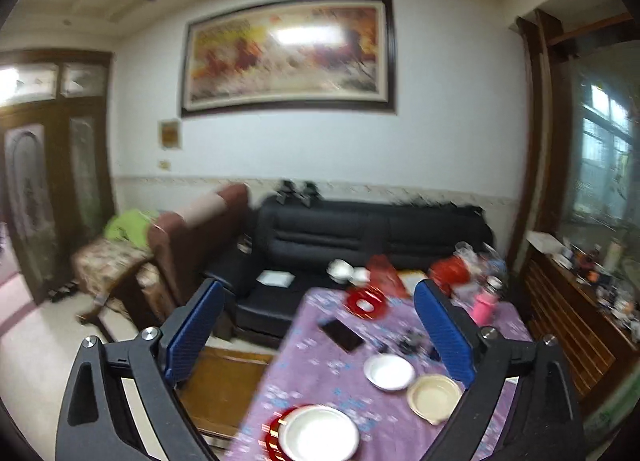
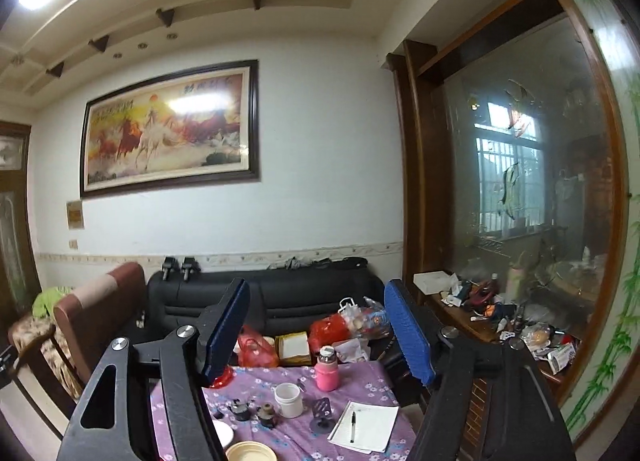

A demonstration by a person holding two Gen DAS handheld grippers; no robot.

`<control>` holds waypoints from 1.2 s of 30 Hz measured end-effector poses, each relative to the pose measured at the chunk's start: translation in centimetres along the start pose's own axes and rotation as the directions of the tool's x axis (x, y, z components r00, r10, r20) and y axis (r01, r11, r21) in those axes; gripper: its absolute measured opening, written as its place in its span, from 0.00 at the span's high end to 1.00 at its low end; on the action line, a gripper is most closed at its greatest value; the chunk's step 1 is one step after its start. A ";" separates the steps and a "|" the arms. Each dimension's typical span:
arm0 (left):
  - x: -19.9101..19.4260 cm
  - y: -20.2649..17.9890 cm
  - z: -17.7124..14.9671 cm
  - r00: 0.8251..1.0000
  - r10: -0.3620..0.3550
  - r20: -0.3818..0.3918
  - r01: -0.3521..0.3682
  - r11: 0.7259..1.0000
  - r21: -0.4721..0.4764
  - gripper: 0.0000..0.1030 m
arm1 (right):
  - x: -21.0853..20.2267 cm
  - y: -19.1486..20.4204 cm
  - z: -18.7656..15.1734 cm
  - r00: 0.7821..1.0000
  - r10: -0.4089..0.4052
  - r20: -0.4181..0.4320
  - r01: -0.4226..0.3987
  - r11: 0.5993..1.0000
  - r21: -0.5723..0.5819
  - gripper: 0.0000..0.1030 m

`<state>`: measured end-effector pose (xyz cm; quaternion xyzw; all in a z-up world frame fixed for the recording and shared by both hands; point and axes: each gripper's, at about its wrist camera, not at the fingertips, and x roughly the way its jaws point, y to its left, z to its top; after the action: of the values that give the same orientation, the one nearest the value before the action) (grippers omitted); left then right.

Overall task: Organize plates and bowls
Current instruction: 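Move both grippers to the beige plastic bowl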

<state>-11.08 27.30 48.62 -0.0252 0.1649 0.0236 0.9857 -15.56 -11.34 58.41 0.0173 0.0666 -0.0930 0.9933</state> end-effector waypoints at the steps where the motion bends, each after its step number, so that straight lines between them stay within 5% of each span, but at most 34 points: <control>1: 1.8 -0.4 -1.4 0.999 -0.032 -0.029 0.032 0.999 -0.008 0.07 | 1.2 0.4 -1.4 1.000 -0.001 -0.016 0.001 1.000 -0.006 0.25; 8: 10.8 -4.2 -13.3 0.975 -0.184 -0.127 0.184 0.983 -0.016 0.07 | 11.8 2.7 -15.6 0.956 0.123 -0.265 -0.121 0.992 0.024 0.24; 11: 15.0 -5.2 -18.4 0.935 -0.262 -0.240 0.257 0.965 -0.053 0.07 | 15.4 4.4 -22.4 0.924 0.132 -0.358 -0.136 0.991 0.014 0.24; 15: 20.0 -6.2 -23.6 0.894 -0.256 -0.368 0.244 0.966 -0.080 0.07 | 18.4 4.1 -30.9 0.853 0.194 -0.485 -0.169 0.981 0.095 0.24; 19: 23.1 -7.4 -26.6 0.859 -0.230 -0.458 0.211 0.973 -0.091 0.07 | 20.5 1.6 -36.6 0.810 0.201 -0.551 -0.138 0.978 0.155 0.24; 24: 24.5 -9.9 -28.2 0.882 -0.129 -0.453 0.143 0.990 -0.005 0.07 | 23.5 -0.2 -40.9 0.769 0.229 -0.597 -0.119 0.969 0.219 0.24; 32: 26.3 -14.3 -30.8 0.861 -0.109 -0.497 0.150 0.988 0.044 0.07 | 27.6 1.1 -43.0 0.766 0.305 -0.565 -0.159 0.943 0.294 0.24; 36: 27.7 -16.4 -31.4 0.860 -0.066 -0.506 0.129 0.988 0.089 0.07 | 29.1 1.5 -44.3 0.805 0.274 -0.526 -0.137 0.948 0.286 0.24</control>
<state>5.78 10.17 10.64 0.0205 0.4146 -0.0436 0.9087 7.34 -13.12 10.65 0.1677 0.3407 0.0178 0.9249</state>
